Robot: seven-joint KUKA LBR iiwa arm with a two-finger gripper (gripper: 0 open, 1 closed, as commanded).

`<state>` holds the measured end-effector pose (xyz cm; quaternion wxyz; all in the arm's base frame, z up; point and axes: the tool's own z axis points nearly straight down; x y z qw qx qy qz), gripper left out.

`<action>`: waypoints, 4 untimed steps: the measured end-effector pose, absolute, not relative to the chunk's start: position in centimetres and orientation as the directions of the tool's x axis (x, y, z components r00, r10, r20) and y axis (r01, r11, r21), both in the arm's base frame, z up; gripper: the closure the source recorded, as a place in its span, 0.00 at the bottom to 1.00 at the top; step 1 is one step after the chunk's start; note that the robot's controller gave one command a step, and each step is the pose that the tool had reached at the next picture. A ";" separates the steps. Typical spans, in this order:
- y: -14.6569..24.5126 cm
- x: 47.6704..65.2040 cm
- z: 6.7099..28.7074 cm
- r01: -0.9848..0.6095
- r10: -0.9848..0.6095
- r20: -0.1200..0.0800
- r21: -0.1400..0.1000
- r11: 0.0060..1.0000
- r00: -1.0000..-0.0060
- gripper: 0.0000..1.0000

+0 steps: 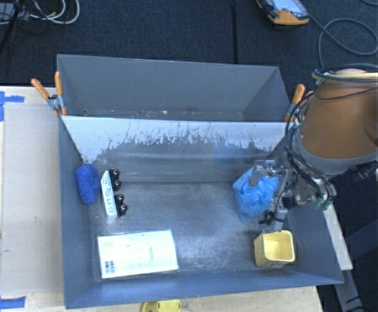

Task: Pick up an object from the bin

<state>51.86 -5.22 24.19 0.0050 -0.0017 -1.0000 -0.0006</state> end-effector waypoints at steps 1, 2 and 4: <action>-5.2 52.0 24.6 0.002 0.002 0.002 0.001 1.000 -1.000 0.00; -11.0 49.3 17.7 0.105 0.105 -0.002 0.001 0.995 -0.995 0.00; -14.9 49.1 14.0 0.064 0.064 0.002 0.001 0.998 -0.998 0.00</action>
Offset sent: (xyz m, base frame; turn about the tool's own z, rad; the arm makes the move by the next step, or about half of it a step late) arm -0.0330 -0.0729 -0.0819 0.1263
